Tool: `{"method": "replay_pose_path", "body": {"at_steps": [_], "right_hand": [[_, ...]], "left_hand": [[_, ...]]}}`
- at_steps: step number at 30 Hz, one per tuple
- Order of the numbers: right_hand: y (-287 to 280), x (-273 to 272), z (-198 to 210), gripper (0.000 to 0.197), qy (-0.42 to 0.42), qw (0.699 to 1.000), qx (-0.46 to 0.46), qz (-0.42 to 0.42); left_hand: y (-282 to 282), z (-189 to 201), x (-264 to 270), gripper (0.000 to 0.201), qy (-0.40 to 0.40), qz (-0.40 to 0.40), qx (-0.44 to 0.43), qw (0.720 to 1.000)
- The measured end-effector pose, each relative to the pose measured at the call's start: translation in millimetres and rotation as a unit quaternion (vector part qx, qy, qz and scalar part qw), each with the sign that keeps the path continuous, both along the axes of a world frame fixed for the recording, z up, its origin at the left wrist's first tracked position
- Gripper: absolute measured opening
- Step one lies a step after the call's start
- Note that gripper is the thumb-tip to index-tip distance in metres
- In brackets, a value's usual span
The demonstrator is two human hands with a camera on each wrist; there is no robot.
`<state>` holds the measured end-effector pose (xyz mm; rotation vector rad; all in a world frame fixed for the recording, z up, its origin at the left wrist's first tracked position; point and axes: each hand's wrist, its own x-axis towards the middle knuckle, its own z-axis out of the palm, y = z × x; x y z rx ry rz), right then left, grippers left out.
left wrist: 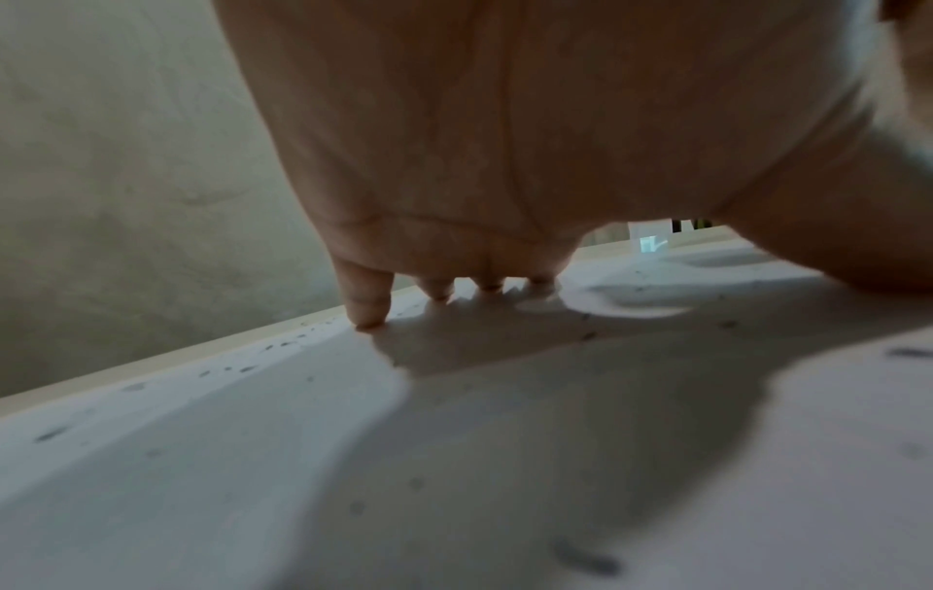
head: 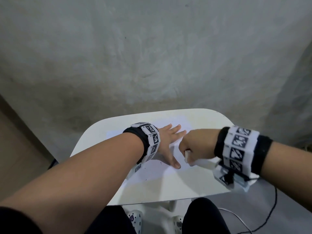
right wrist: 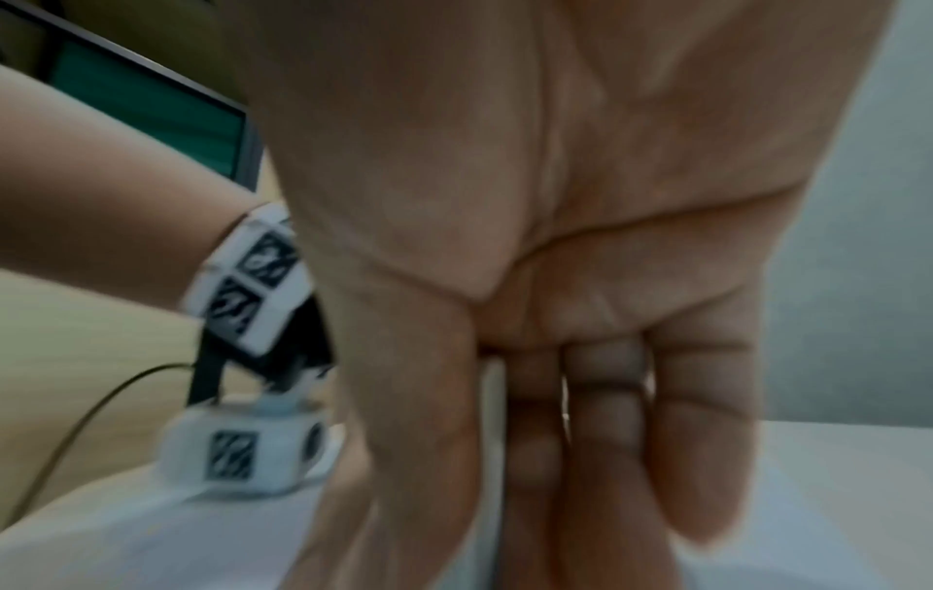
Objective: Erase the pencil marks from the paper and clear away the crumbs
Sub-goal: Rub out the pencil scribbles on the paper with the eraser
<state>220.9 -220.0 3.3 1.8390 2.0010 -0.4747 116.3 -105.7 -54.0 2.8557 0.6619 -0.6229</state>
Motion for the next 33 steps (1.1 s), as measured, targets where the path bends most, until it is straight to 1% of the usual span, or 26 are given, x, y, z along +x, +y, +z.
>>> {"method": "replay_pose_path", "body": {"at_steps": [1, 2, 4, 6, 7, 9, 11, 12, 14, 15, 17, 19, 20, 22, 23, 25, 27, 29, 30, 31, 33], "right_hand": [[8, 2, 6, 0.004, 0.005, 1.000, -0.003, -0.004], [18, 6, 7, 0.006, 0.011, 1.000, 0.014, -0.017], [32, 8, 5, 0.021, 0.022, 0.996, 0.068, -0.044], [27, 2, -2, 0.025, 0.025, 0.995, 0.095, -0.017], [20, -2, -5, 0.022, 0.024, 0.996, 0.084, -0.002], [4, -8, -7, 0.010, 0.029, 0.998, 0.053, 0.021], [5, -5, 1, 0.004, 0.016, 0.999, 0.029, 0.022], [11, -3, 6, 0.003, 0.012, 0.999, 0.032, 0.016], [24, 2, 10, 0.013, 0.016, 0.997, 0.076, -0.016], [30, 2, 8, 0.014, 0.011, 0.995, 0.094, -0.031], [34, 0, 1, 0.007, -0.034, 0.996, 0.073, -0.036], [35, 0, -4, 0.020, -0.057, 0.996, 0.055, -0.037], [34, 0, -5, 0.020, -0.066, 0.996, 0.057, -0.032], [28, -2, -4, 0.026, -0.067, 0.996, 0.066, -0.005], [21, -4, -5, 0.026, -0.058, 0.996, 0.063, 0.004], [7, -9, -10, 0.014, -0.038, 0.997, 0.054, 0.032], [-2, -11, -9, 0.008, -0.017, 0.998, 0.034, 0.054], [7, -8, 3, 0.014, 0.004, 1.000, 0.018, 0.020], [15, -5, 7, 0.018, 0.005, 0.999, 0.032, 0.000], [21, -5, 10, 0.018, 0.007, 0.998, 0.057, -0.012], [25, -10, 3, 0.009, -0.021, 0.995, 0.094, -0.009]], "left_hand": [[0, 1, 0, 0.125, -0.002, 0.000, -0.003, 1.000], [-1, 3, -1, 0.122, -0.003, 0.001, -0.008, 1.000], [-3, 10, -4, 0.114, -0.007, 0.006, -0.020, 1.000], [-6, 12, -6, 0.115, -0.019, 0.017, -0.028, 0.999], [-5, 11, -5, 0.118, -0.022, 0.016, -0.028, 0.999], [-1, 6, -3, 0.125, -0.004, 0.007, -0.012, 1.000], [-2, 6, -2, 0.123, 0.001, 0.003, -0.007, 1.000], [-4, 9, -2, 0.120, -0.006, 0.008, -0.013, 1.000], [-8, 14, -6, 0.114, -0.020, 0.017, -0.023, 0.999], [-7, 15, -9, 0.115, -0.024, 0.010, -0.017, 1.000], [1, 11, -17, 0.126, -0.009, -0.014, -0.004, 1.000], [14, 9, -26, 0.134, 0.033, -0.005, 0.000, 0.999], [18, 8, -30, 0.135, 0.050, 0.000, -0.003, 0.999], [20, 9, -34, 0.134, 0.054, 0.000, -0.006, 0.999], [19, 9, -35, 0.134, 0.049, -0.001, -0.008, 0.999], [18, 8, -34, 0.133, 0.045, 0.001, -0.012, 0.999], [19, 7, -34, 0.133, 0.050, 0.005, -0.010, 0.999], [18, 7, -35, 0.133, 0.048, 0.005, -0.006, 0.999], [17, 8, -34, 0.132, 0.051, 0.004, -0.001, 0.999], [16, 9, -34, 0.130, 0.055, 0.002, 0.003, 0.998], [14, 10, -34, 0.129, 0.057, 0.003, 0.003, 0.998]]}}
